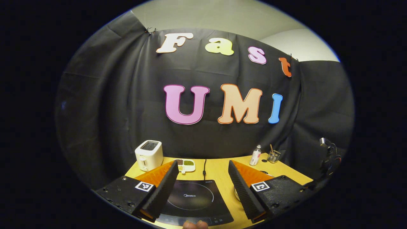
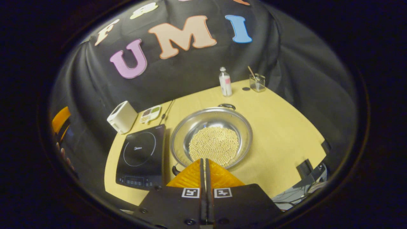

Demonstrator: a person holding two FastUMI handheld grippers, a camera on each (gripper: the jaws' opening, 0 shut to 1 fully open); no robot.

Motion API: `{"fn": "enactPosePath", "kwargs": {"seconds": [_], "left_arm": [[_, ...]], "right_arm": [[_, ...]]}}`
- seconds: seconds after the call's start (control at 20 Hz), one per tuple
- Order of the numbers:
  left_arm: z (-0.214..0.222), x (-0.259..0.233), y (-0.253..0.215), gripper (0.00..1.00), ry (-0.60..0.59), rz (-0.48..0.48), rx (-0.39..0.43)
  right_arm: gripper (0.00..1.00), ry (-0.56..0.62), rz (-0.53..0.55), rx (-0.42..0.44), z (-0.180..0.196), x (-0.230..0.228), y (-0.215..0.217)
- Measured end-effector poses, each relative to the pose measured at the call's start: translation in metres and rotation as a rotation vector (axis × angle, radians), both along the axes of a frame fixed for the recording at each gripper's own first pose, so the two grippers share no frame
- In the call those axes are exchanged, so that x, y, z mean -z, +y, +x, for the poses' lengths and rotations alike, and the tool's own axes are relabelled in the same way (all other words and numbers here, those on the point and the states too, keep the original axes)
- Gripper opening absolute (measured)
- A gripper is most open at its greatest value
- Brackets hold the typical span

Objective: First push the handle of the pot to place it horizontally, then grasp the pot with both hands and set it on the induction cooktop.

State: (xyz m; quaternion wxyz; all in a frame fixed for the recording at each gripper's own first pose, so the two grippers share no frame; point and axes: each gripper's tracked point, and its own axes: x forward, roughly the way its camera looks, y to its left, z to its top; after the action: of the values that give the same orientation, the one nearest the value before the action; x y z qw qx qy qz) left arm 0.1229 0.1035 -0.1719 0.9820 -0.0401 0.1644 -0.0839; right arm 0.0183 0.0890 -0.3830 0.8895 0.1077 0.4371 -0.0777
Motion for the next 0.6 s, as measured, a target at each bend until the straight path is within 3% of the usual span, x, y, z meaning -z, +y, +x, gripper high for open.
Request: {"fn": "enactPosePath", "kwargs": {"seconds": [0.35, 0.6], "left_arm": [[0.016, 0.024, 0.016, 0.96, 0.002, 0.001, 0.100], [0.019, 0.036, 0.027, 0.96, 0.019, -0.007, 0.122]], "right_arm": [[0.02, 0.195, -0.062, 0.060, -0.023, 0.066, 0.009], [0.03, 0.290, -0.071, 0.083, -0.028, 0.094, 0.020]]}}
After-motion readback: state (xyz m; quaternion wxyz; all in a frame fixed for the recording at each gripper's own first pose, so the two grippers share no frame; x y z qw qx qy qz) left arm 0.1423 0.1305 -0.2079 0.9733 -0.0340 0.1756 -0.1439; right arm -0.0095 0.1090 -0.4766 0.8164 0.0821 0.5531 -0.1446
